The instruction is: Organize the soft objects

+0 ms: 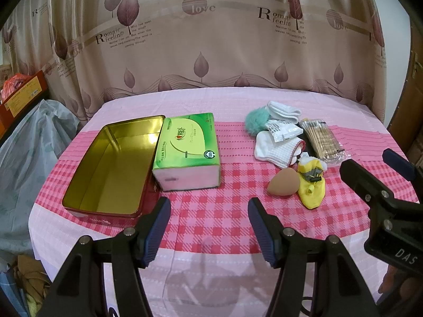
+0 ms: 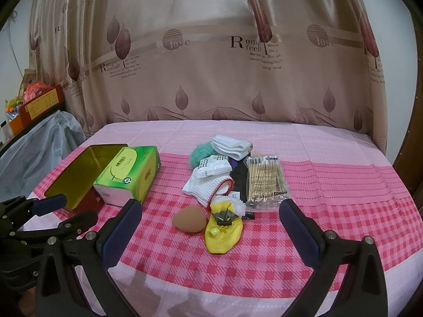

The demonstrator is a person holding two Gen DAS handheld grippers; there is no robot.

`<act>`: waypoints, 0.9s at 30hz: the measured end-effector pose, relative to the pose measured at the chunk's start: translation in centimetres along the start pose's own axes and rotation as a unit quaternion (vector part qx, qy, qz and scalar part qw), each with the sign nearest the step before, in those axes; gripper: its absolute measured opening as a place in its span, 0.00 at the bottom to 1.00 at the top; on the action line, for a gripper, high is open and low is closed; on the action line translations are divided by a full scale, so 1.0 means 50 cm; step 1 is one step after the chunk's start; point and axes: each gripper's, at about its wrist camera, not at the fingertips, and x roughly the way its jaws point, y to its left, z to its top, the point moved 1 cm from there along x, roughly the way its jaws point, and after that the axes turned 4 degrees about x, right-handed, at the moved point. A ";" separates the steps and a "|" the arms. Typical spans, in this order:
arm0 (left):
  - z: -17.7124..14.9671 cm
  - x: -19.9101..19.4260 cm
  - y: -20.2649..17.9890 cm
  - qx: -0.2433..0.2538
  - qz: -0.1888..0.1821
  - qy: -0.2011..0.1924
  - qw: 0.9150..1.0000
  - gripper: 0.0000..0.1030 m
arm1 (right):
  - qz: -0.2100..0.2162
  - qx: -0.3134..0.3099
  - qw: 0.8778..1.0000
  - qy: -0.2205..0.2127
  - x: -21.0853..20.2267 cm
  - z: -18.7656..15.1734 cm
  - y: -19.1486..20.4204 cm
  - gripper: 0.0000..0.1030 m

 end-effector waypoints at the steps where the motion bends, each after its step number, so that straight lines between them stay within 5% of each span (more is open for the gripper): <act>1: 0.000 0.000 0.000 0.000 0.000 0.000 1.000 0.60 | 0.000 0.000 1.000 0.000 0.001 0.000 -0.001 1.00; 27: -0.009 0.009 0.002 0.000 0.002 0.004 1.000 0.60 | 0.000 -0.003 1.000 -0.005 -0.004 0.004 0.000 1.00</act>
